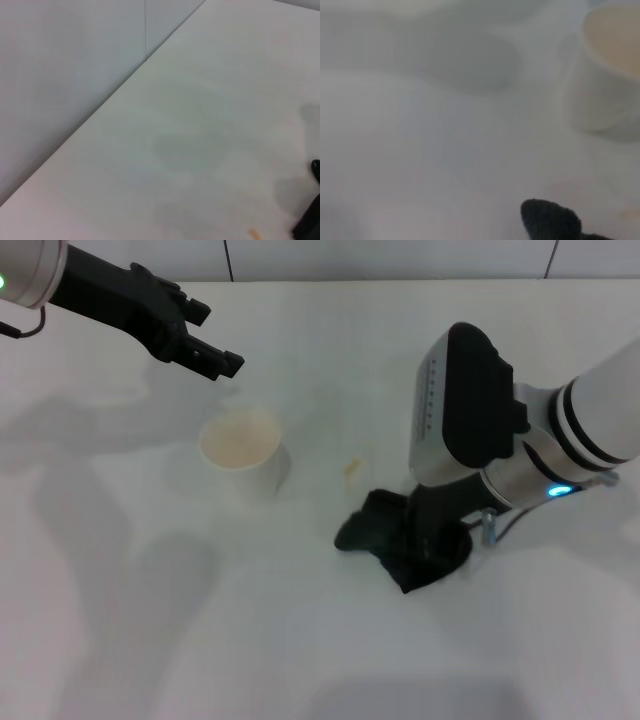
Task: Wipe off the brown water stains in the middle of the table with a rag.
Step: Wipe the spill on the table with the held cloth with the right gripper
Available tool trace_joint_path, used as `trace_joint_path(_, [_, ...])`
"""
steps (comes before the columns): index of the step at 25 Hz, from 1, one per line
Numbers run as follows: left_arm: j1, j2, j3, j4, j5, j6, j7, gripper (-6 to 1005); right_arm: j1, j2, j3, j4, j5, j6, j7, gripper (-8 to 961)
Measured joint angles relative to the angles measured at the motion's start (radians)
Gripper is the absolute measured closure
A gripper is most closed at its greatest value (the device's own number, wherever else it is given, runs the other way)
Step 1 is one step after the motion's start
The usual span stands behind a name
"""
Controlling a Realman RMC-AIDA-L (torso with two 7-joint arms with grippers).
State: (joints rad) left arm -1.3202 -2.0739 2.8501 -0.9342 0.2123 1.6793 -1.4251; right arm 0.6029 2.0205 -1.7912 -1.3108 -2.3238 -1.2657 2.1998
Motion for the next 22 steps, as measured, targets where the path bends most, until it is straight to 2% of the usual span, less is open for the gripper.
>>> trace_joint_path(3, [0.001,0.0,0.0,0.0,0.001,-0.003,0.0,122,-0.006,0.003,-0.016,0.008,0.0,0.09,0.003,837])
trace_joint_path(9, [0.001,0.0,0.0,0.0,0.001,-0.003,0.0,122,-0.026,0.003,-0.109,0.049,-0.012,0.364,0.004,829])
trace_joint_path(12, [0.0,0.0,0.0,0.0,0.001,-0.007,0.0,122,-0.021,0.002,-0.157,0.063,-0.014,0.424,-0.002,826])
trace_joint_path(16, [-0.001,0.0,0.0,0.0,0.007,-0.012,0.0,122,-0.002,0.001,-0.225,0.066,-0.015,0.42,-0.029,821])
trace_joint_path(22, [-0.001,0.0,0.0,0.0,0.012,-0.014,0.0,122,0.015,0.002,-0.245,0.052,-0.06,0.338,-0.033,814])
